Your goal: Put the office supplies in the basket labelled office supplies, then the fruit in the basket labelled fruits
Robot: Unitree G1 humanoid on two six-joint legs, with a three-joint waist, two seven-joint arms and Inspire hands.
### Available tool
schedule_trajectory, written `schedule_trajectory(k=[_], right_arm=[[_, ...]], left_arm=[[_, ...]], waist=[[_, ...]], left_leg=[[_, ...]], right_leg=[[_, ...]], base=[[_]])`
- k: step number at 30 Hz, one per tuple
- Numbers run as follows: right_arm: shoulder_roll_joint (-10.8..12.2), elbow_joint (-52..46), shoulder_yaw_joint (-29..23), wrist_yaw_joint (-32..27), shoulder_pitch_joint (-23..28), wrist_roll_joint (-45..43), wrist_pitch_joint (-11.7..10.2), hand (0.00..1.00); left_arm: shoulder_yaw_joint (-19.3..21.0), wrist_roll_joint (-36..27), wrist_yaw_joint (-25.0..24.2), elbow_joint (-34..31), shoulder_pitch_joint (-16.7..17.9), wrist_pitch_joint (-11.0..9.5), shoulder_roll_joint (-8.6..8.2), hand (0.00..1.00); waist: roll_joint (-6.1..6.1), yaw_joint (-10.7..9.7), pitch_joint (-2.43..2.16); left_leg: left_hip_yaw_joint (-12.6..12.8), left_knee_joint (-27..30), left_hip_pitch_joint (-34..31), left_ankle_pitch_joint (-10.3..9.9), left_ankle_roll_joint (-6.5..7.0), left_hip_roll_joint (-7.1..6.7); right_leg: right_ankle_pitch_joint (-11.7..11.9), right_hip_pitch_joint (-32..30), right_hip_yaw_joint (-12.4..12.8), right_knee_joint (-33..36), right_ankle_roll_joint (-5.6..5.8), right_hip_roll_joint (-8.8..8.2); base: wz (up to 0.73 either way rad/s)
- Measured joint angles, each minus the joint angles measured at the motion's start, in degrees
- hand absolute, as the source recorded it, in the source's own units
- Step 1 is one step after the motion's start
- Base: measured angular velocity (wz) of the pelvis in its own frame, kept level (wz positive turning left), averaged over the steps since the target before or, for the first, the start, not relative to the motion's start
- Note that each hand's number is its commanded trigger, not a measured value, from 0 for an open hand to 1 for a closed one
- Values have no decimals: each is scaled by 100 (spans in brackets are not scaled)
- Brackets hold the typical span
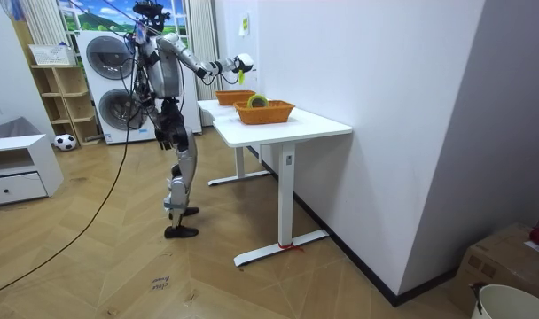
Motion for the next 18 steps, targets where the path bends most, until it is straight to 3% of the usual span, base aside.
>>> schedule_trajectory(k=[3, 7, 18], right_arm=[[9, 141, 126, -7, -61, 107, 2, 100], [276, 469, 176, -7, -270, 281, 14, 100], [352, 471, 175, -472, -287, 506, -10, 100]], left_arm=[[52, 9, -80, 0, 2, 66, -1, 0], [51, 70, -115, -2, 52, 114, -2, 0], [168, 307, -192, -125, 225, 116, -22, 0]], waist=[[25, 104, 3], [63, 207, -7], [98, 471, -28]], left_leg=[[-95, 13, 1, 4, 8, -11], [-107, 74, -14, 8, 18, -68], [-159, 82, -25, 15, 53, -110]], right_leg=[[-3, 40, -33, -1, 5, -17], [-20, 53, -71, 3, 32, -38], [-34, 59, 5, 9, 55, -71]], base=[[17], [9], [3]])
